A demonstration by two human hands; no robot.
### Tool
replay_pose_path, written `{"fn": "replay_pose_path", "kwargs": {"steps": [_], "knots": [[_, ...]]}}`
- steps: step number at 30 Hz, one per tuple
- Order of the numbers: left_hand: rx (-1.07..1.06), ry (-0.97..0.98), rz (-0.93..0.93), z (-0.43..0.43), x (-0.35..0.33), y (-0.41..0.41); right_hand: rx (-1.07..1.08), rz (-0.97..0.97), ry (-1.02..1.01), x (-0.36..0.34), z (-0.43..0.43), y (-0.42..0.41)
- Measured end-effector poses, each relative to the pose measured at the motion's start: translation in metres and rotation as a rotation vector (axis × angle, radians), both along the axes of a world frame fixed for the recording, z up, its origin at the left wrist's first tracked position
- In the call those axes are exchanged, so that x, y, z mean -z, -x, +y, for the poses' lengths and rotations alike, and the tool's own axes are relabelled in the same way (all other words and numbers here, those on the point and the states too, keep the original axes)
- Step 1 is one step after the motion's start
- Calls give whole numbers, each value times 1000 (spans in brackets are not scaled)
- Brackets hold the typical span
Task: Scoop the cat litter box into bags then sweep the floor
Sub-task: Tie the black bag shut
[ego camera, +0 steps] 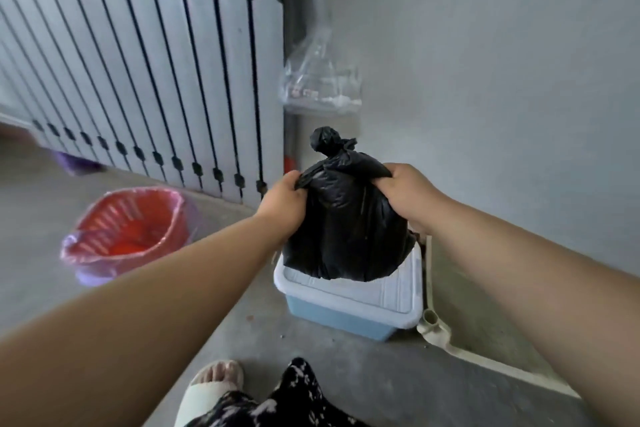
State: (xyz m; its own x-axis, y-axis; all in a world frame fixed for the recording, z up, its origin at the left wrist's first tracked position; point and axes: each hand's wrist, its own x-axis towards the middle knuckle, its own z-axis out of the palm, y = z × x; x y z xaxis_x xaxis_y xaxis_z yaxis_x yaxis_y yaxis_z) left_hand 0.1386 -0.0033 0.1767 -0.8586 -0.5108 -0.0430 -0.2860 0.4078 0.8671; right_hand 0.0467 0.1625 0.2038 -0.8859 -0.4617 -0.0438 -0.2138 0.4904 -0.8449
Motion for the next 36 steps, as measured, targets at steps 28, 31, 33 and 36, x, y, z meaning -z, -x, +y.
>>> {"fn": "replay_pose_path", "kwargs": {"steps": [28, 31, 33, 36], "knots": [[-615, -110, 44, -390, 25, -86, -131, -264, 105, 47, -460, -59], [-625, -112, 1, -402, 48, -88, -179, -319, 58, 70, -473, -56], [-621, -112, -69, -407, 61, -89, -205, -350, 27, 83, -477, -55], [-568, -180, -164, -411, 80, -90, -295, -338, -69, 96, -477, -57]]}}
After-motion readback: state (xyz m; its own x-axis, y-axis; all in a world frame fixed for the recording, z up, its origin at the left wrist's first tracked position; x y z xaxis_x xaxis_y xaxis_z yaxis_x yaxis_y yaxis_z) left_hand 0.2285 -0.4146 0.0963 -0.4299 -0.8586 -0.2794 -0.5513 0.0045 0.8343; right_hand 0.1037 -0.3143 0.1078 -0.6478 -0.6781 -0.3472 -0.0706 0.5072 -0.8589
